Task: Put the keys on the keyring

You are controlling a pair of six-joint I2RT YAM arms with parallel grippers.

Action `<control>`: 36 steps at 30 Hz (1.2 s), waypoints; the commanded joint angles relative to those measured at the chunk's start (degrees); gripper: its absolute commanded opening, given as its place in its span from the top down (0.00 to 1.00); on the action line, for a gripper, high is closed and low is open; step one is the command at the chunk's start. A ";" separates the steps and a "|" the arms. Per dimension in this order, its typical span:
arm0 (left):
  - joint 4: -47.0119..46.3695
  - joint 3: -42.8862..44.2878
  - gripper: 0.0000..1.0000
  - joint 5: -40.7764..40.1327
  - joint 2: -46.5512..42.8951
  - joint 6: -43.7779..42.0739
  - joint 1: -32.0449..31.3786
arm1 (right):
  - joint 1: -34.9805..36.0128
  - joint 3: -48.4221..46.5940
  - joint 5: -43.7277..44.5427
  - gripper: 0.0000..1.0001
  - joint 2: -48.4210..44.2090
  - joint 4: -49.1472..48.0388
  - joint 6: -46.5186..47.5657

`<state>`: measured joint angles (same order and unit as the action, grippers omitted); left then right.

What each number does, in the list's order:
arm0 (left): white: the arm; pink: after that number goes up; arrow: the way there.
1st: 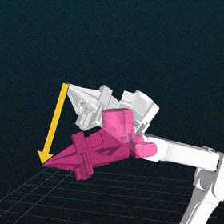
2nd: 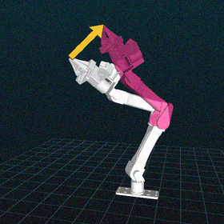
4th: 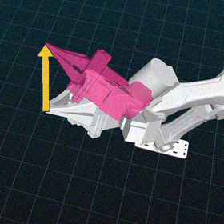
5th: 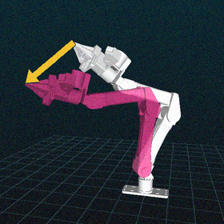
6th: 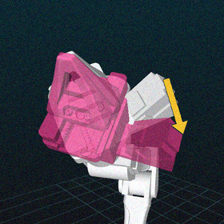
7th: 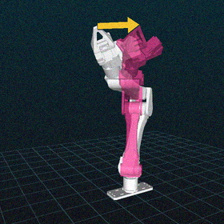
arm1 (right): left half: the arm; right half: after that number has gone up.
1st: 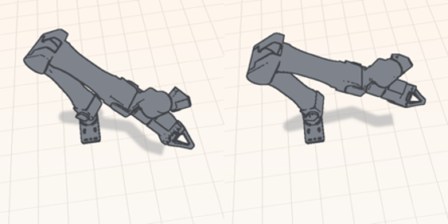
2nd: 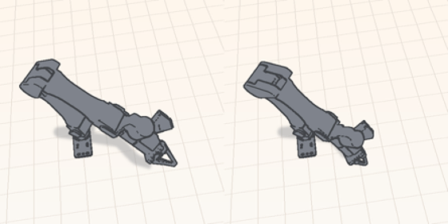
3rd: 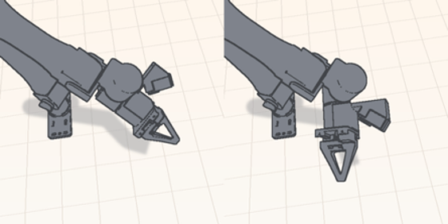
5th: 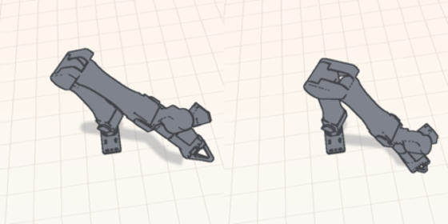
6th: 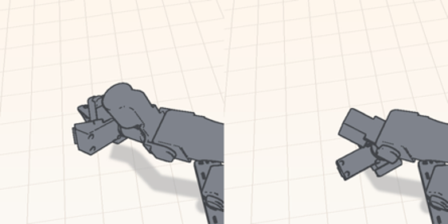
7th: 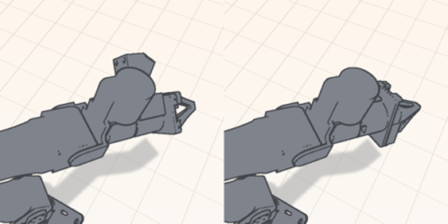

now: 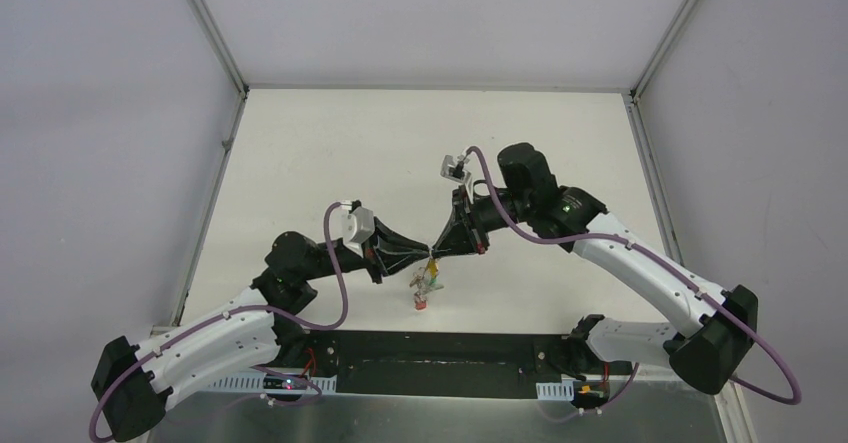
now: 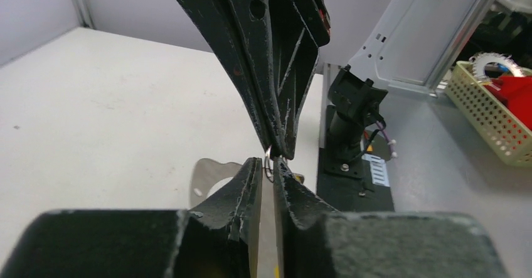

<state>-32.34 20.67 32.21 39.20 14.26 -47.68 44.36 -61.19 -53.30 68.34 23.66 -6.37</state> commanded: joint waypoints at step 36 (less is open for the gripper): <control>21.59 16.69 0.82 14.99 10.94 -12.36 -1.05 | 7.78 -23.19 13.51 1.00 9.19 34.84 19.05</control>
<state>-8.16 35.55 45.41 49.89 1.76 -48.07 51.72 -81.93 -38.22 78.52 60.27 12.12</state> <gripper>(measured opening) 0.208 0.007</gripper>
